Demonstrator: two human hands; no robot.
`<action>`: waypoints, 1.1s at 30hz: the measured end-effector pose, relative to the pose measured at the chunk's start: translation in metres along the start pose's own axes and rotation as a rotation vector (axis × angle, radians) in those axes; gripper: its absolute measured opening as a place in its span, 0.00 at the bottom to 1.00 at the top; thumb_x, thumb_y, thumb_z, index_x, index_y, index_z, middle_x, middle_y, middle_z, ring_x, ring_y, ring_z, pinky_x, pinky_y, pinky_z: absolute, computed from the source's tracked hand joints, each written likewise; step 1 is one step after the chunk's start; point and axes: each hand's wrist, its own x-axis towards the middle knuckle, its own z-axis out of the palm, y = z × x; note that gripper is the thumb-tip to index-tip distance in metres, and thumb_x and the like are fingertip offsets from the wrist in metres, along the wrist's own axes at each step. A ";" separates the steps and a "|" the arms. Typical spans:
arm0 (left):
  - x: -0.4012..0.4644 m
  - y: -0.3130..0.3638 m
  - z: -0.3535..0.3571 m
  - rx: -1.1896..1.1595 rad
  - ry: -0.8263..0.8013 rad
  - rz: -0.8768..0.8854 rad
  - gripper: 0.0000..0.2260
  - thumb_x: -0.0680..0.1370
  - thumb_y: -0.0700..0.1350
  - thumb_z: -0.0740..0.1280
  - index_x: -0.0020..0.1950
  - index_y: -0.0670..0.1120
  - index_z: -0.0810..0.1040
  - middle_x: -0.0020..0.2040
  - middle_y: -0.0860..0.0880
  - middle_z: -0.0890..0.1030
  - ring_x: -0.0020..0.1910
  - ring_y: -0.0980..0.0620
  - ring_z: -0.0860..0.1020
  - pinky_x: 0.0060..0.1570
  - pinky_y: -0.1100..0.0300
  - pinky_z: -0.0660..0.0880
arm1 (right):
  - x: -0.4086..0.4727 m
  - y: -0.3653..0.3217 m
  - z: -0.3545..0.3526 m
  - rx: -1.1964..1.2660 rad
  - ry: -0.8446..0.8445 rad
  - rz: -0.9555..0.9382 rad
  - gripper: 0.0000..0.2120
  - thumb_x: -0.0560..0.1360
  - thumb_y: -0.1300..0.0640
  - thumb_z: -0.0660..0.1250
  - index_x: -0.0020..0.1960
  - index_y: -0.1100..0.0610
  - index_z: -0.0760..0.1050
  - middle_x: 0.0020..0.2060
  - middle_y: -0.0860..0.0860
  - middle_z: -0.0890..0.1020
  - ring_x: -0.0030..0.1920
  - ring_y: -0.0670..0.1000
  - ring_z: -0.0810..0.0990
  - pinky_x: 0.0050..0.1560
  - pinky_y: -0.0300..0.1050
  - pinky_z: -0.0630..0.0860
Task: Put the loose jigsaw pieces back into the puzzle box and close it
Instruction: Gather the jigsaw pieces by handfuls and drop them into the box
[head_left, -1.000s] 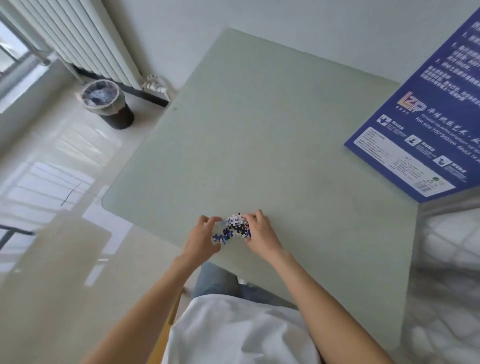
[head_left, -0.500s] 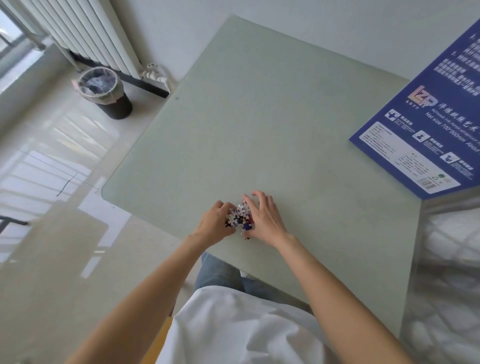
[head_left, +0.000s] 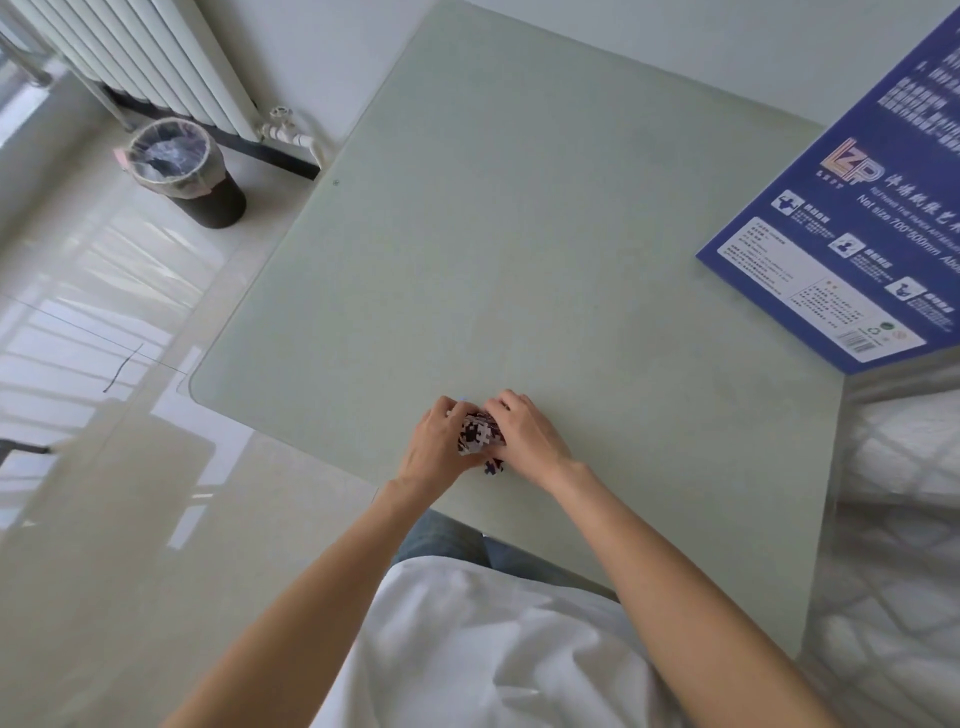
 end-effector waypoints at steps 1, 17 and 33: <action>0.001 0.000 -0.001 -0.004 0.001 0.007 0.25 0.69 0.48 0.74 0.64 0.46 0.72 0.57 0.45 0.73 0.53 0.46 0.75 0.53 0.60 0.68 | 0.000 0.000 0.000 0.006 0.013 -0.002 0.20 0.71 0.60 0.70 0.62 0.60 0.72 0.52 0.57 0.74 0.53 0.58 0.74 0.50 0.48 0.71; 0.032 0.002 -0.032 0.039 -0.086 0.026 0.09 0.72 0.38 0.68 0.51 0.45 0.80 0.46 0.47 0.81 0.44 0.46 0.78 0.42 0.60 0.71 | 0.008 0.006 -0.015 0.207 0.055 0.090 0.09 0.72 0.61 0.69 0.52 0.58 0.80 0.45 0.55 0.84 0.46 0.57 0.81 0.45 0.45 0.73; 0.091 0.091 -0.110 -0.048 -0.262 0.322 0.03 0.73 0.45 0.71 0.45 0.53 0.81 0.36 0.54 0.81 0.29 0.59 0.78 0.38 0.61 0.76 | -0.032 0.023 -0.124 0.420 0.381 0.300 0.05 0.71 0.60 0.71 0.46 0.54 0.82 0.37 0.46 0.84 0.39 0.46 0.82 0.46 0.42 0.76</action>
